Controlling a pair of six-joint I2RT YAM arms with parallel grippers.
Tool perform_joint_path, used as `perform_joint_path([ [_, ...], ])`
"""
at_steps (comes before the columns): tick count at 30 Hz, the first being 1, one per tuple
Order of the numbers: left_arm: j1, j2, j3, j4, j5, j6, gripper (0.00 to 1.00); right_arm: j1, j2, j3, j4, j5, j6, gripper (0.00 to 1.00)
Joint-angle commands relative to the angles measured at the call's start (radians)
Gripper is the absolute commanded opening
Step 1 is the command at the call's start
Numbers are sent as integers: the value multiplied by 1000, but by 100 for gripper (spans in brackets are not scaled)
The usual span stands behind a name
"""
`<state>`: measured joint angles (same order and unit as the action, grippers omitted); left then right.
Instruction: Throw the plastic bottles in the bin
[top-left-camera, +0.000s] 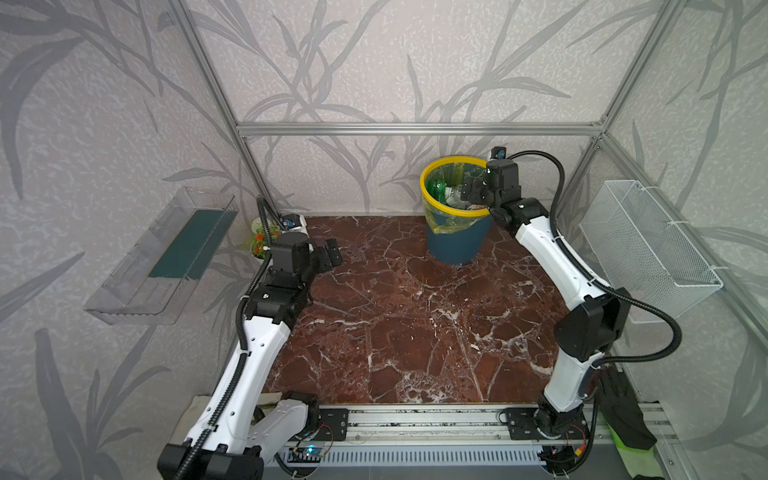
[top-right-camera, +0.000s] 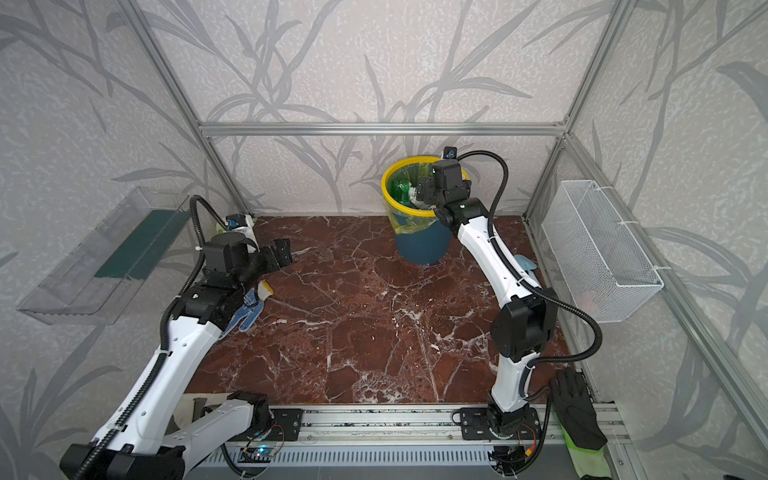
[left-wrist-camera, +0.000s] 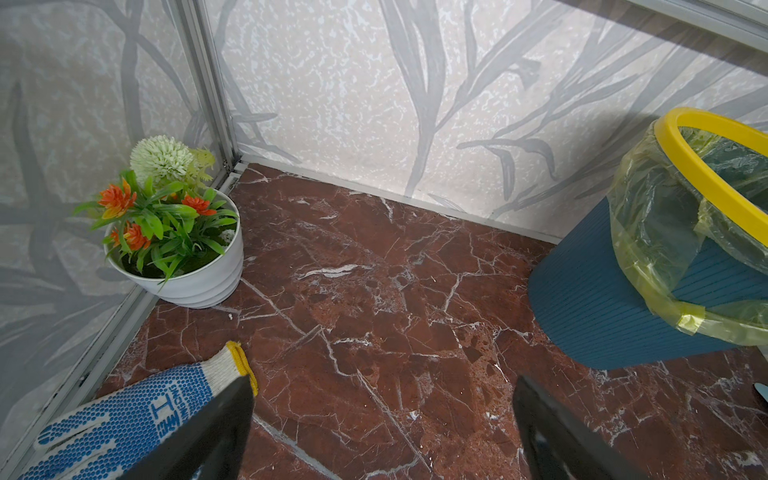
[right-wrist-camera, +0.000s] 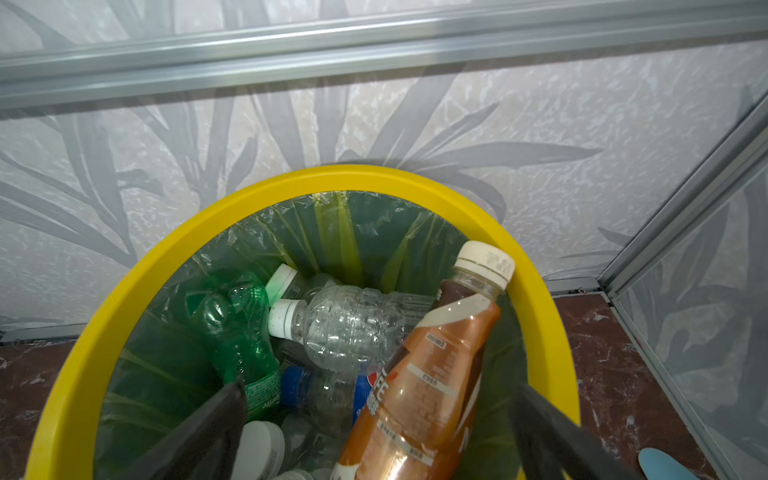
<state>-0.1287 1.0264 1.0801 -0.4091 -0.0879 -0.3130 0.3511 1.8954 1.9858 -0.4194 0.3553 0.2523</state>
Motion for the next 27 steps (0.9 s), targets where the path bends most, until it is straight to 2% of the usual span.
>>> perform_joint_path([
  [1, 12, -14, -6, -10, 11, 8, 97, -7, 42, 128, -80, 40, 17, 99],
  [10, 28, -15, -14, -4, 19, 2, 96, -8, 199, 357, -293, 118, 126, 99],
  [16, 40, -7, -14, -1, 36, -7, 96, -1, 322, 571, -464, 190, 200, 99],
  [21, 44, -10, -17, 1, 35, -9, 96, -1, 432, 758, -580, 186, 251, 99],
  [25, 48, -11, -18, 1, 38, -12, 96, -1, 459, 768, -572, 122, 279, 99],
  [27, 52, -9, -17, 2, 41, -14, 96, -1, 470, 755, -553, 55, 279, 99],
])
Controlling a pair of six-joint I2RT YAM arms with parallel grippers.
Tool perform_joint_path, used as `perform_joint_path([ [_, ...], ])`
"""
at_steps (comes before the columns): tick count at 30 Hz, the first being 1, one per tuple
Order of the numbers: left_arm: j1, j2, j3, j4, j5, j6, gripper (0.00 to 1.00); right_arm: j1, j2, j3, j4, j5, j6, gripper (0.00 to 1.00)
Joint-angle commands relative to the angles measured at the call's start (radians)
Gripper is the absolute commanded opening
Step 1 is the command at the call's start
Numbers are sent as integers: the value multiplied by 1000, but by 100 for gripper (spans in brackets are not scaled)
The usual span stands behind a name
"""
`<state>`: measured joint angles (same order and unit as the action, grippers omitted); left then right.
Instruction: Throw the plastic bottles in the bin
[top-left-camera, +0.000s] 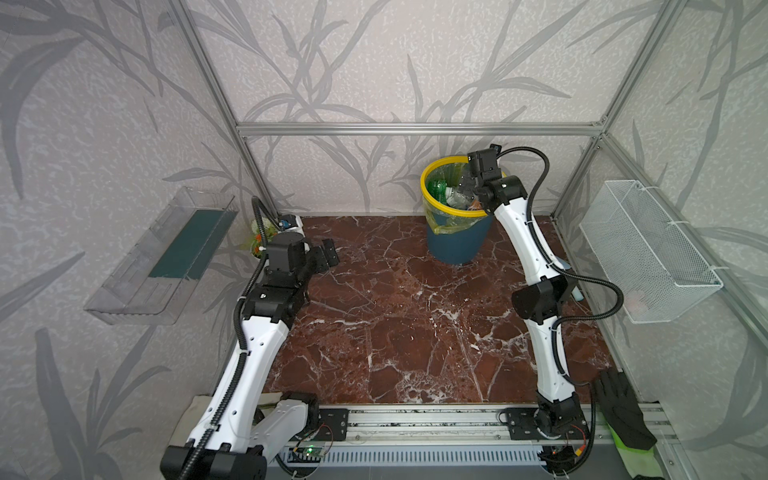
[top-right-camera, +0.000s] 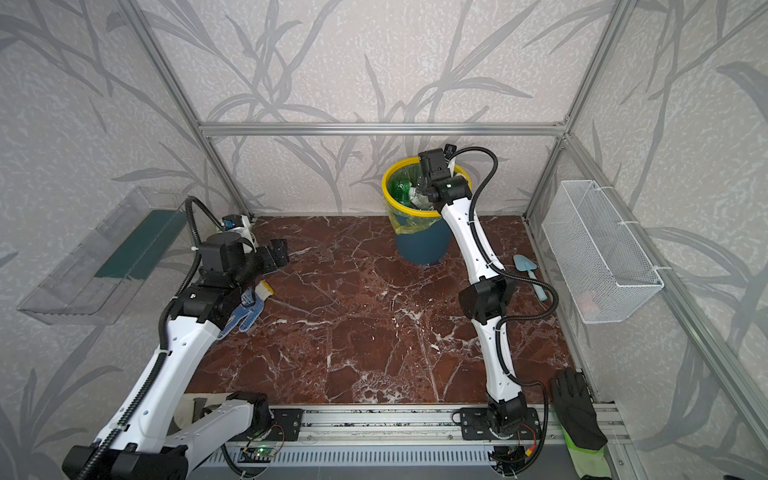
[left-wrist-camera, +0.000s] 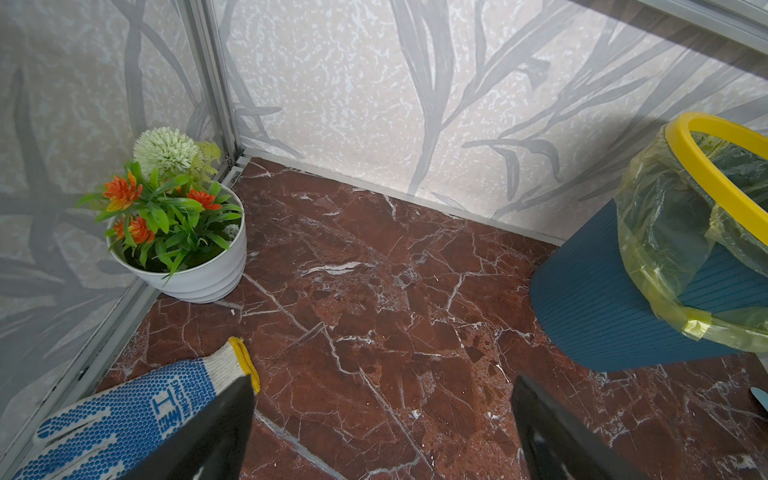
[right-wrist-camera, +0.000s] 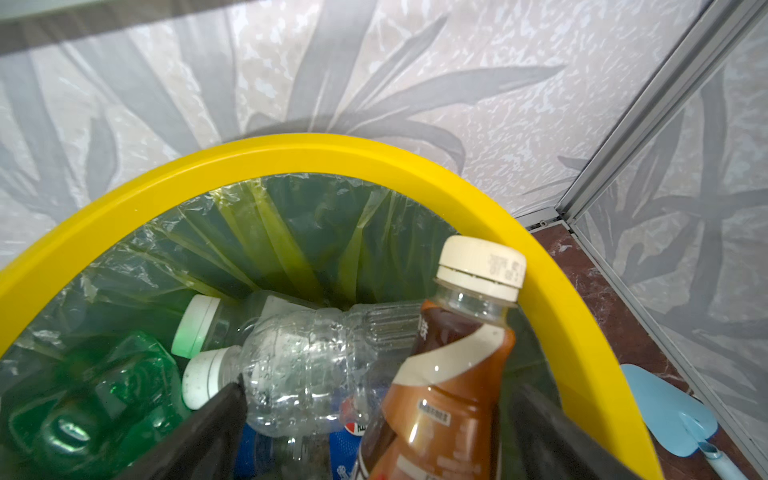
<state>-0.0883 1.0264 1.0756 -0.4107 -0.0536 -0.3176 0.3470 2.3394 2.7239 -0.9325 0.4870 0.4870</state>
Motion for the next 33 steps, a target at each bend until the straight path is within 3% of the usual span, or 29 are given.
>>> perform_joint_path([
  [1, 11, -8, -13, 4, 6, -9, 96, 2, 31, 14, -32, -106, 45, 99],
  [8, 16, -17, -14, 3, 5, -8, 95, -10, 32, -11, 120, -400, -33, 99],
  [11, 17, -18, -14, 2, 6, -9, 96, -21, 36, 10, 135, -453, -42, 99],
  [17, 23, -23, -17, 9, 9, -10, 95, -28, -34, 0, 128, -423, -153, 99],
  [21, 26, -21, -33, 38, 26, -43, 95, -27, -171, -132, 193, -402, -275, 99],
  [23, 27, -19, -44, 54, 38, -69, 95, -26, -266, -250, 243, -401, -328, 99],
  [25, 26, -8, -55, 70, 25, -95, 95, -25, -401, -474, 371, -394, -367, 99],
  [29, 26, -9, -141, 152, -79, -164, 96, -29, -772, -1188, 956, -378, -427, 99],
  [31, 26, -18, -228, 233, -141, -194, 96, -34, -905, -1432, 1140, -367, -446, 99],
  [33, 27, -21, -305, 309, -232, -212, 96, -43, -1006, -1595, 1206, -317, -440, 99],
])
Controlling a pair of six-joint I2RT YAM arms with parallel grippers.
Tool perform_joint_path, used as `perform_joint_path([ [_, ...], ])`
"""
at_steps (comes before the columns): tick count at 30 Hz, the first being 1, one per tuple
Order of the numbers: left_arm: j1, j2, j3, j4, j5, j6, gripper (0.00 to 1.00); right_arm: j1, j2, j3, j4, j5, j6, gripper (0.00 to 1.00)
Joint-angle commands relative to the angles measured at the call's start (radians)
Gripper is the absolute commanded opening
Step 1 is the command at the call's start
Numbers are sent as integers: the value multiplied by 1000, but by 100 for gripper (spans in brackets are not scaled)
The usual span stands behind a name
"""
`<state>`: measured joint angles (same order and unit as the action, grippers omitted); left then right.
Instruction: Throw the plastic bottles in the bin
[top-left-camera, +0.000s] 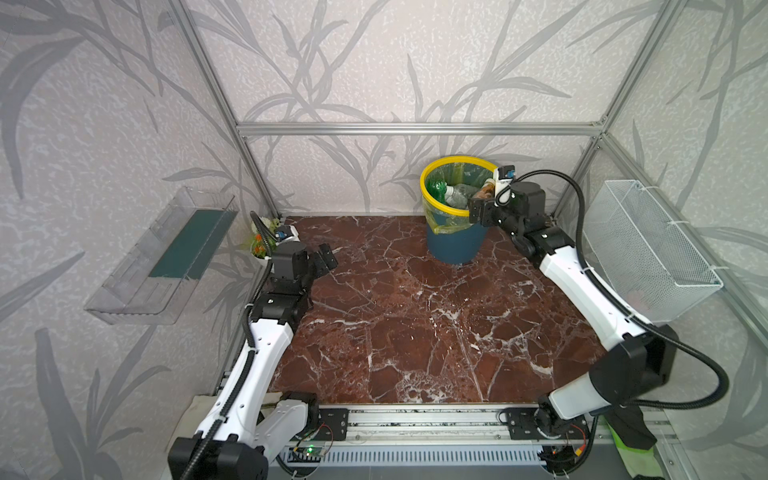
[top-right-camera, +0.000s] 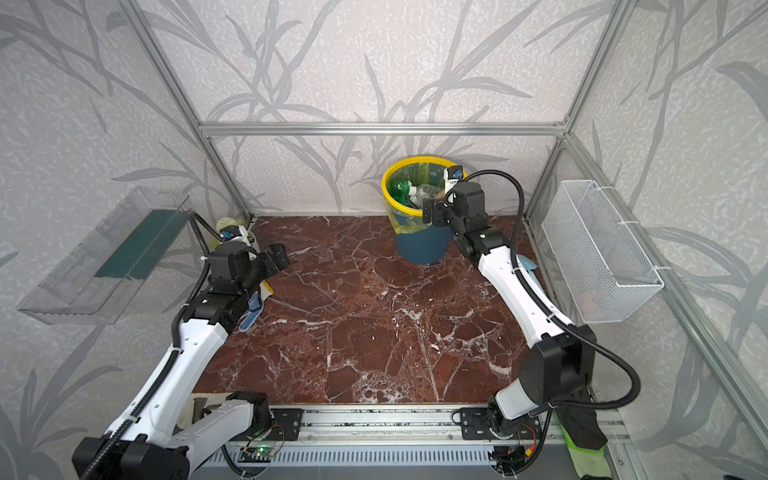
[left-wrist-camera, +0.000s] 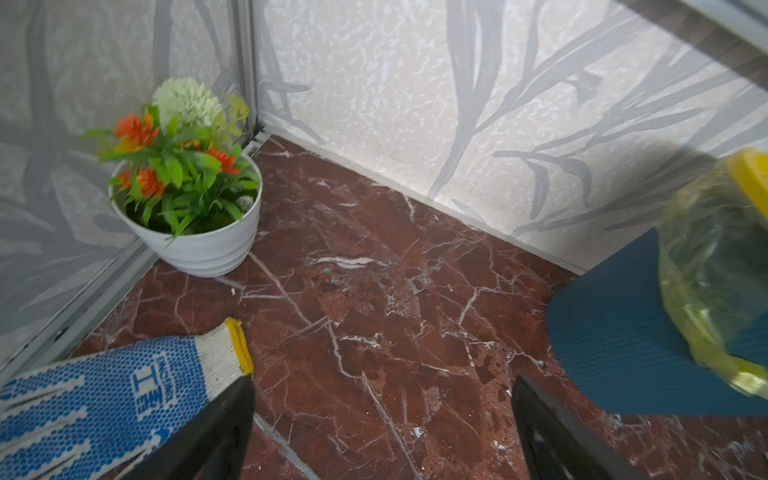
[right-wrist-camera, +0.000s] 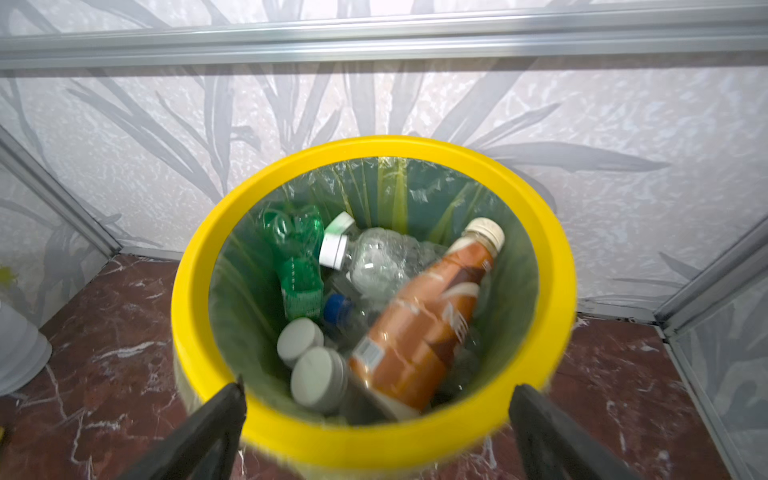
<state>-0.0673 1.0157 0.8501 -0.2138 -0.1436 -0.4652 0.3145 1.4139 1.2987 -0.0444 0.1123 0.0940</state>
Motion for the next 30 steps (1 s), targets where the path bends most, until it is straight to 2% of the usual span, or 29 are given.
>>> perform_joint_path([
  [1, 6, -9, -117, 152, -194, -62, 96, -17, -128, -248, 331, 84, -39, 99],
  [6, 5, 20, -269, 360, -391, -7, 96, -70, -307, -617, 376, 202, 50, 99],
  [9, 5, 80, -309, 427, -470, 34, 97, -102, -360, -772, 397, 260, 73, 99],
  [14, 5, 221, -310, 485, -539, 105, 97, -140, -332, -903, 483, 359, 59, 99],
  [17, 4, 266, -319, 524, -538, 164, 97, -161, -253, -934, 565, 363, 61, 99],
  [20, 4, 278, -395, 673, -511, 220, 97, -164, -151, -956, 679, 365, 54, 99],
  [22, 4, 299, -445, 802, -487, 277, 99, -167, -76, -976, 820, 343, 6, 99],
  [25, 7, 349, -458, 903, -411, 342, 99, -168, -47, -958, 851, 312, -52, 99],
  [26, 8, 375, -454, 932, -385, 350, 99, -175, -22, -974, 923, 300, -56, 99],
  [27, 8, 405, -453, 957, -342, 364, 99, -193, 13, -987, 991, 246, -63, 99],
  [29, 7, 469, -440, 1007, -297, 391, 99, -207, 84, -1003, 1092, 210, -68, 100],
  [30, 7, 481, -424, 990, -281, 397, 99, -208, 72, -996, 1063, 176, -69, 100],
])
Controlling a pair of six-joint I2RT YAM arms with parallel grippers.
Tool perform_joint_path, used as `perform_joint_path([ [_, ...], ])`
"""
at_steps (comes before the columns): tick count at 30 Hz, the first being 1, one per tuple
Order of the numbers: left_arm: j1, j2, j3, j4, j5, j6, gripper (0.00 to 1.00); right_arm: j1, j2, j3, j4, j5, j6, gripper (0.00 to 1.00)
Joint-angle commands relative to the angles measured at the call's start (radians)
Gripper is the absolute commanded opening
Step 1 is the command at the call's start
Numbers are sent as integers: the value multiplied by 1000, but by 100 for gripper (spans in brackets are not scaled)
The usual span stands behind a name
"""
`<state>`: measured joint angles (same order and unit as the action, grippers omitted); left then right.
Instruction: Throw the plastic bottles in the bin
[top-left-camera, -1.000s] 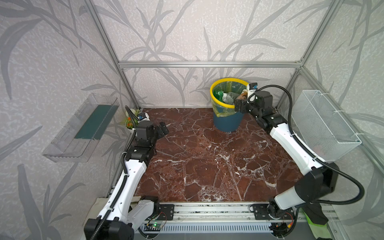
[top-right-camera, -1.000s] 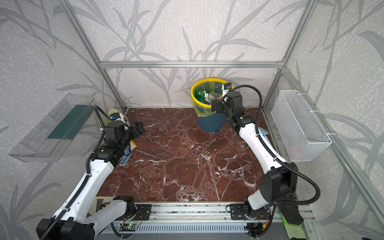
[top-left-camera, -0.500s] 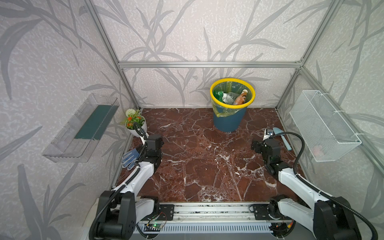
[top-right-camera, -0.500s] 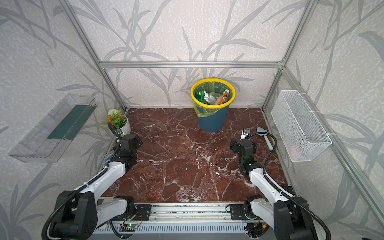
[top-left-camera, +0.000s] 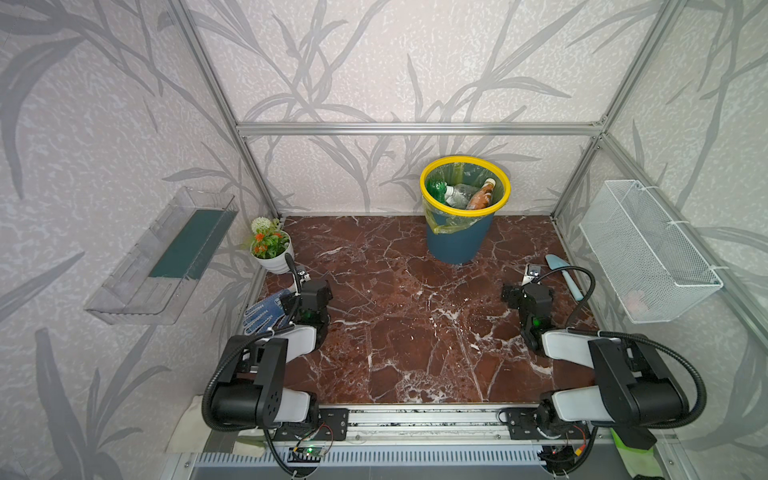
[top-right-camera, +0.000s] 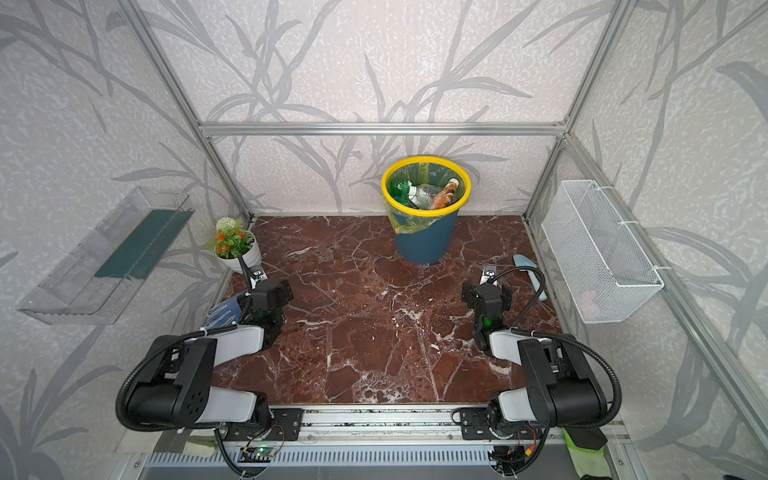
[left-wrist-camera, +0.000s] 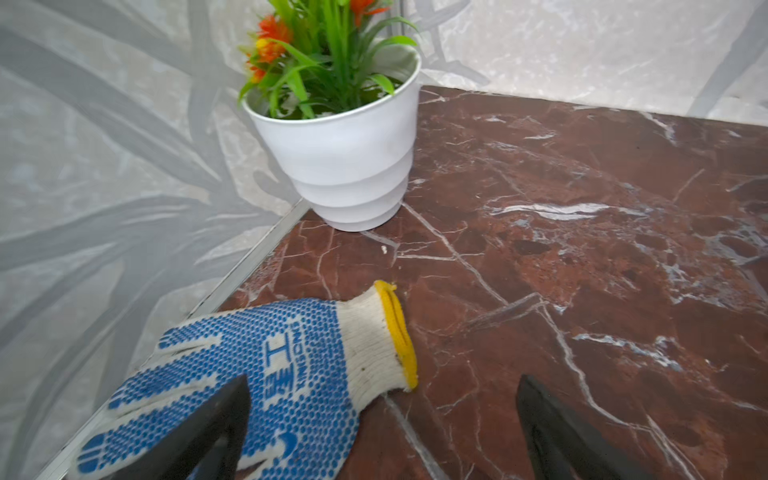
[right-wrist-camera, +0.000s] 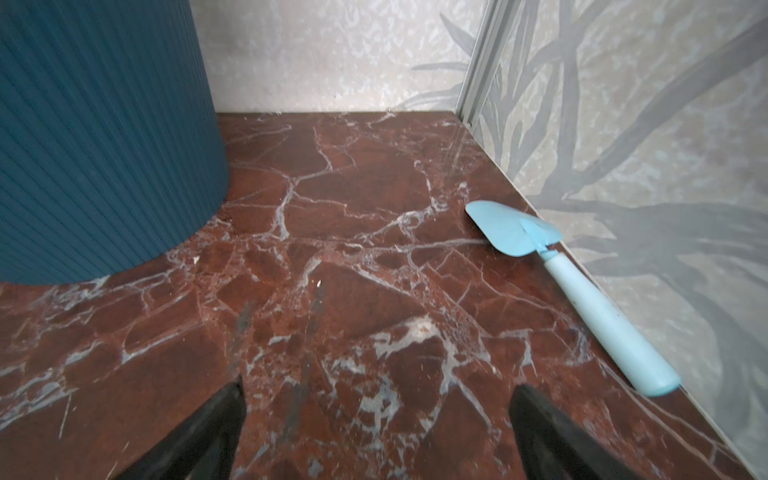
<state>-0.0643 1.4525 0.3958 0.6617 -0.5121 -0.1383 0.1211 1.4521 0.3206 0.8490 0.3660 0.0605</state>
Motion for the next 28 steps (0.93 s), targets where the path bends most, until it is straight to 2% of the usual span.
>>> perform_joint_path([
  [1, 11, 37, 50, 58, 105, 60, 99, -16, 22, -1, 116, -100, -34, 100],
  [4, 35, 52, 24, 101, 193, 62, 99, -21, 85, 26, 91, -186, -60, 100],
  [6, 37, 117, -25, 297, 211, 87, 99, -16, 146, 17, 233, -216, -95, 99],
  [7, 38, 115, -23, 291, 214, 86, 99, -15, 107, 35, 128, -208, -84, 99],
  [9, 41, 64, 17, 121, 247, 78, 99, -15, 79, 63, 22, -188, -74, 99],
  [11, 46, 93, -4, 213, 253, 85, 99, -15, 110, 40, 98, -193, -84, 99],
  [12, 44, 82, 6, 182, 254, 86, 99, -15, 135, 21, 201, -191, -91, 99],
  [13, 48, 69, 17, 129, 263, 78, 99, -14, 140, 6, 221, -200, -96, 99],
  [17, 50, 78, 11, 159, 264, 83, 99, -14, 145, -1, 250, -270, -123, 99],
  [22, 49, 75, 12, 150, 267, 81, 99, -15, 124, 50, 116, -281, -119, 99],
  [28, 51, 74, 14, 145, 267, 80, 99, -14, 131, 49, 134, -280, -120, 99],
])
